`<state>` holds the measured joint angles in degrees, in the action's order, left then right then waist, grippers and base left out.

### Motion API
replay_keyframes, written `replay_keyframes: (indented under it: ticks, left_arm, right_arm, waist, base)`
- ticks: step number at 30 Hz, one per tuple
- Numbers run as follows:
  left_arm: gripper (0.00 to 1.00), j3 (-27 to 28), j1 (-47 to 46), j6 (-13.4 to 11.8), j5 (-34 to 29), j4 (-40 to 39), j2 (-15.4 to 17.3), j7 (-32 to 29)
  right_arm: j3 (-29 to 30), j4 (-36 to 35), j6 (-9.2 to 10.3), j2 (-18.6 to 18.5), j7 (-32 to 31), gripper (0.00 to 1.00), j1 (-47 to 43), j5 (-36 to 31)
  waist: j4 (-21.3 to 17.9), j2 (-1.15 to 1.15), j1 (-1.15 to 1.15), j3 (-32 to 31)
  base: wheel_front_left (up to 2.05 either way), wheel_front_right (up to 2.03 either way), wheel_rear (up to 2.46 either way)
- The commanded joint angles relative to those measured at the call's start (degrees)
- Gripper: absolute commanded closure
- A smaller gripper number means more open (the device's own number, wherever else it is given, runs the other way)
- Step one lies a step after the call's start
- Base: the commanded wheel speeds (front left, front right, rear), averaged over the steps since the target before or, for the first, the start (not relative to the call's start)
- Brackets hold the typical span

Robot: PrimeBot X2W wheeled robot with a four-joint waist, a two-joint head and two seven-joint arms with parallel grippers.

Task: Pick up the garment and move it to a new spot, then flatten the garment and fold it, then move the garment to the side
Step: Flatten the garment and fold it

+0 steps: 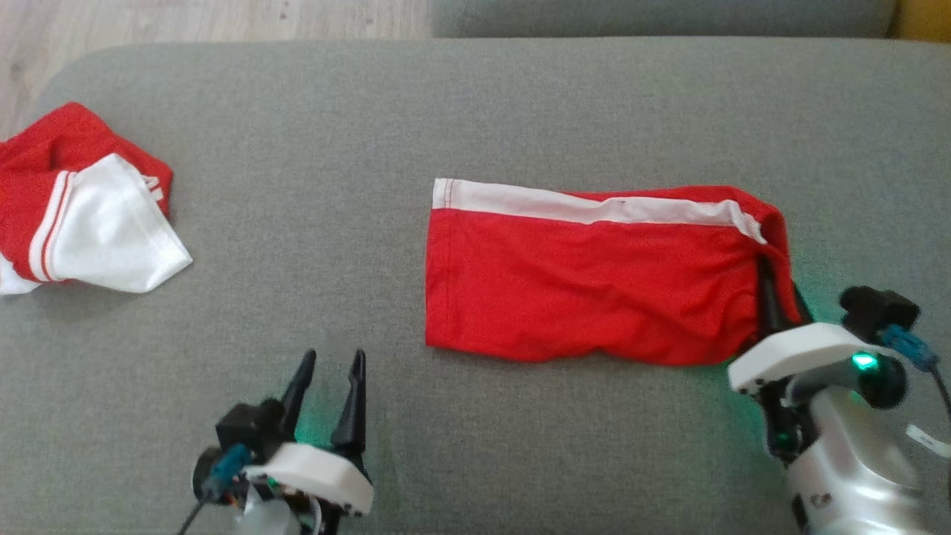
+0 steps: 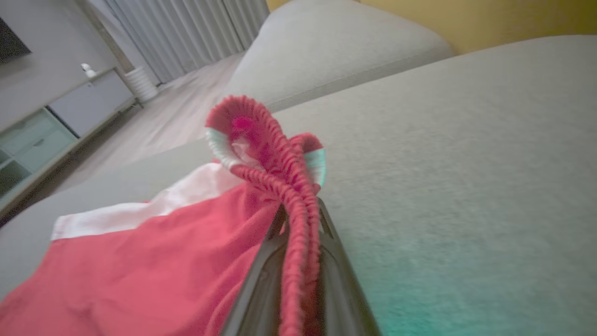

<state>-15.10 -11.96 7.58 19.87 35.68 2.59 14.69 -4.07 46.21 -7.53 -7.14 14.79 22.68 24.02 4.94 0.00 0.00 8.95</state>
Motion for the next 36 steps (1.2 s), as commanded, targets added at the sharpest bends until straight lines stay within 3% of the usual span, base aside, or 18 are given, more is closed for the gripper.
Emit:
replay_keyframes:
  ticks: [1, 8, 12, 20, 21, 22, 23, 27, 30, 36]
  left_arm:
    - [0.0, 0.5, 0.3, -0.1, 0.7, -0.8, 0.3, 0.3]
    - [0.0, -2.7, 1.4, -0.1, 2.4, 0.1, 0.3, 0.3]
    - [0.0, -3.7, 1.7, -0.1, 2.6, 0.3, 0.3, 0.3]
    - [0.0, -5.6, 2.1, -0.1, 2.5, 0.7, 0.3, 0.3]
    - [0.0, -5.7, 2.1, -0.1, 2.6, 0.7, 0.3, 0.3]
    - [0.0, -5.7, 2.2, -0.1, 2.6, 0.7, 0.3, 0.3]
    - [0.0, -5.6, 2.2, -0.1, 2.6, 0.7, 0.3, 0.3]
    - [0.0, -4.0, 2.3, -0.1, 2.4, 0.1, 0.3, 0.3]
    - [0.0, -2.6, 2.2, -0.2, 2.1, -0.8, 0.3, 0.3]
    - [0.0, 0.2, 1.7, -0.3, 0.3, -3.7, 0.3, 0.3]
  right_arm:
    - [-4.0, -2.9, 0.04, 1.1, 0.2, 1.0, 0.8, 2.2]
    - [-15.1, -10.2, 0.04, 3.4, -4.3, 1.0, 0.6, 13.8]
    - [-17.9, -12.2, 0.04, 3.8, -6.1, 1.0, 0.5, 17.8]
    - [-22.1, -8.1, 0.04, 4.2, -5.1, 1.0, 3.4, 21.1]
    - [-22.8, -7.2, 0.04, 4.2, -4.7, 0.94, 3.8, 21.7]
    - [-23.7, -6.6, 0.04, 4.2, -4.2, 0.11, 4.2, 22.3]
    - [-24.8, -6.2, 0.04, 4.2, -3.8, 0.0, 4.6, 23.1]
    - [-28.6, -6.8, 0.04, 4.2, -1.2, 0.0, 6.0, 25.3]
    - [-29.1, -6.5, 0.04, 4.2, -0.1, 0.0, 6.5, 22.9]
    - [-16.2, -10.0, 0.04, 3.2, 0.2, 0.0, 3.5, 8.8]
  waist:
    - [0.3, 0.0, 0.0, -1.0]
    - [4.3, 0.0, 0.0, -2.9]
    - [7.4, 0.0, 0.0, -3.3]
    - [16.1, 0.0, 0.0, -3.0]
    - [16.8, 0.0, 0.0, -2.8]
    - [17.3, 0.0, 0.0, -2.7]
    - [17.6, 0.0, 0.0, -2.6]
    - [17.0, 0.0, 0.0, -2.3]
    - [15.0, 0.0, 0.0, -2.6]
    - [9.8, 0.0, 0.0, -3.4]
  base:
    - [0.0, 0.0, 0.0]
    - [0.0, 0.0, 0.0]
    - [0.0, 0.0, 0.0]
    - [0.0, 0.0, 0.0]
    - [0.0, 0.0, 0.0]
    - [0.0, 0.0, 0.0]
    - [0.0, 0.0, 0.0]
    - [0.0, 0.0, 0.0]
    - [0.0, 0.0, 0.0]
    - [0.0, 0.0, 0.0]
